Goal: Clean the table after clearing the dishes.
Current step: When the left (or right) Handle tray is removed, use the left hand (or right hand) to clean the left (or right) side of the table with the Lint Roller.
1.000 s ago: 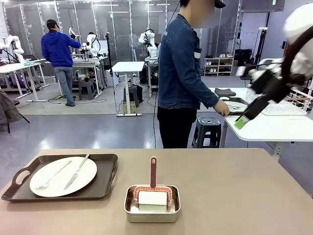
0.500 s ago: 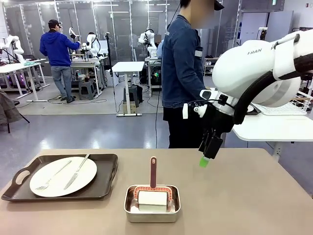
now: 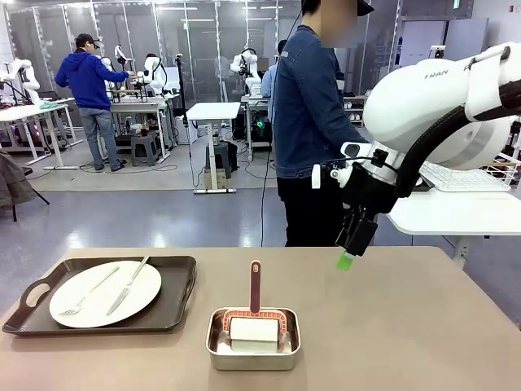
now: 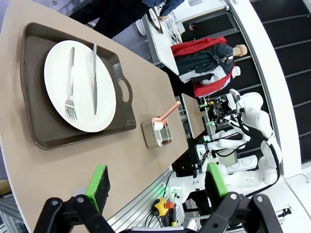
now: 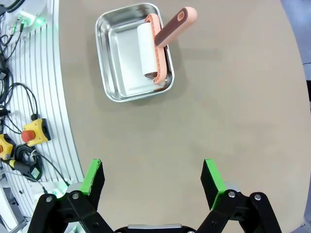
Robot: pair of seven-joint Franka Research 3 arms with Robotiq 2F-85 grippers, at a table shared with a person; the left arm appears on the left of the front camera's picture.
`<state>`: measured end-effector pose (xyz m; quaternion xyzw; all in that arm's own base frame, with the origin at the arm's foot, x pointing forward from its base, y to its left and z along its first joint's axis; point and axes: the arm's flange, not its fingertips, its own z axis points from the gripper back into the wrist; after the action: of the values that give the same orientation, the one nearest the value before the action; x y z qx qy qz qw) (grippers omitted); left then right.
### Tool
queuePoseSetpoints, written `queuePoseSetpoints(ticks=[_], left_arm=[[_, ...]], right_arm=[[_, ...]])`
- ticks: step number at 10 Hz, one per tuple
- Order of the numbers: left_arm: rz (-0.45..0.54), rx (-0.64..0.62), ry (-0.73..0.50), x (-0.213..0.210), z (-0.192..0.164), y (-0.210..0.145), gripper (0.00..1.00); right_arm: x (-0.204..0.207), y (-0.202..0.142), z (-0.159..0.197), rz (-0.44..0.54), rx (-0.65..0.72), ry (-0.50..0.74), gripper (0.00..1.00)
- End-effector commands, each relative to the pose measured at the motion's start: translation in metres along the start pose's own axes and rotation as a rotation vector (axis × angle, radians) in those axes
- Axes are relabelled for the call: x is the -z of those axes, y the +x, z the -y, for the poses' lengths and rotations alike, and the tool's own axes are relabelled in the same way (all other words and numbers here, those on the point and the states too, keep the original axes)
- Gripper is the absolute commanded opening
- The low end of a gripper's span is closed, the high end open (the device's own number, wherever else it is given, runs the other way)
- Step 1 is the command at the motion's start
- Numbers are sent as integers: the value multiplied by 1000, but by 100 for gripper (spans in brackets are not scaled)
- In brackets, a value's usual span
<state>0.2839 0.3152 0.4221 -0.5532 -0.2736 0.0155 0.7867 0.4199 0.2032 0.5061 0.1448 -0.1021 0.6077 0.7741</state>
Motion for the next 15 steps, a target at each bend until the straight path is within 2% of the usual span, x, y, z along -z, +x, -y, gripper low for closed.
queuePoseSetpoints(ticks=[1, 2, 3, 5, 6, 10, 15], left_arm=[[4, 10, -6, -2, 0, -3, 100], [4, 10, -6, -2, 0, -3, 100], [4, 10, -6, -2, 0, -3, 100], [4, 10, -6, -2, 0, -3, 100], [4, 10, -6, -2, 0, -3, 100], [4, 10, -6, -2, 0, -3, 100], [4, 10, -6, -2, 0, -3, 100]], right_arm=[[0, 3, -5, 11, 2, 14, 100], [0, 0, 0, 0, 0, 0, 100], [5, 23, 13, -63, -36, 4, 100], [28, 58, 39, -87, -89, 99, 100], [40, 75, 47, -129, -109, 137, 100], [92, 137, 61, -217, -178, 247, 100], [124, 164, 63, -277, -133, 299, 100]])
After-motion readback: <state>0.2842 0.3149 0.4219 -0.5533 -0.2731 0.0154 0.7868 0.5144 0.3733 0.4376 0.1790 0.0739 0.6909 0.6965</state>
